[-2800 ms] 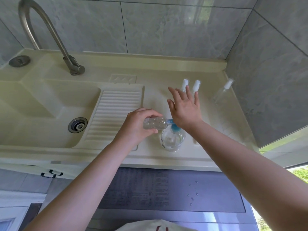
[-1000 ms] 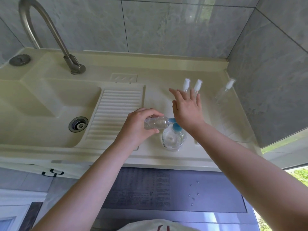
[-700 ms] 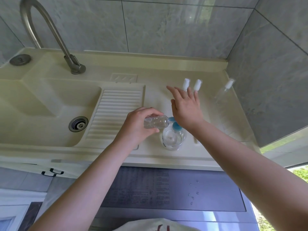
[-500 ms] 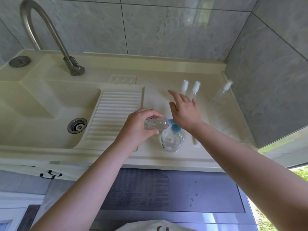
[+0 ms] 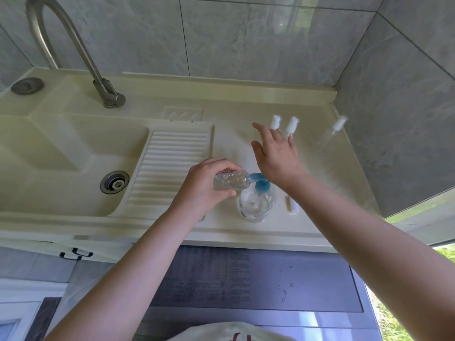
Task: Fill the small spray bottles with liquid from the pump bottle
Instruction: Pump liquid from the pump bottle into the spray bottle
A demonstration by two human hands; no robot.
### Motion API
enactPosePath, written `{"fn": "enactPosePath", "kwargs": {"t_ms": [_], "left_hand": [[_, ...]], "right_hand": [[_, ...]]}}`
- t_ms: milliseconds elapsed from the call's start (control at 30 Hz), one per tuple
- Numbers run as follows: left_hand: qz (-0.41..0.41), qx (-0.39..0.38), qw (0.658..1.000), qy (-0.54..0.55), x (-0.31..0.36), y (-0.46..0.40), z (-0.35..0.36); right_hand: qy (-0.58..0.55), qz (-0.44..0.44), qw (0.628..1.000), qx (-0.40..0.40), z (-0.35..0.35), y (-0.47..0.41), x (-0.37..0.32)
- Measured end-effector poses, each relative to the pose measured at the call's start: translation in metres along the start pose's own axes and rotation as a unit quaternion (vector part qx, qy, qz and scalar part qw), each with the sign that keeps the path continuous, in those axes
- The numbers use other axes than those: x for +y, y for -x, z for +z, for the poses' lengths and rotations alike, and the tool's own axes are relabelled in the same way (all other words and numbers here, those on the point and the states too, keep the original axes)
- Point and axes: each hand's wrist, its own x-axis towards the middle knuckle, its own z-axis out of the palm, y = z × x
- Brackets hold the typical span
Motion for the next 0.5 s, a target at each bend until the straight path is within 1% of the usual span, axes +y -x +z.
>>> {"fn": "enactPosePath", "kwargs": {"t_ms": [67, 167, 267, 333, 433, 500], "left_hand": [[-0.001, 0.003, 1.0, 0.005, -0.001, 0.0, 0.0], [0.003, 0.0, 1.0, -0.005, -0.003, -0.001, 0.0], [0.0, -0.001, 1.0, -0.009, -0.003, -0.001, -0.001], [0.0, -0.001, 1.0, -0.007, -0.002, -0.002, -0.001], [0.0, -0.001, 1.0, -0.008, -0.003, -0.001, 0.001], [-0.001, -0.004, 1.0, -0.013, -0.004, -0.001, 0.002]], "right_hand": [[0.005, -0.003, 1.0, -0.011, 0.006, 0.003, -0.002], [-0.015, 0.032, 0.999, -0.03, 0.014, 0.006, 0.0], [0.006, 0.03, 0.999, -0.028, 0.009, 0.002, 0.002], [-0.001, 0.032, 0.999, -0.027, 0.004, -0.003, 0.002], [0.02, 0.025, 0.999, -0.035, 0.011, -0.002, 0.004], [0.005, 0.042, 0.998, -0.042, 0.017, 0.003, 0.006]]}}
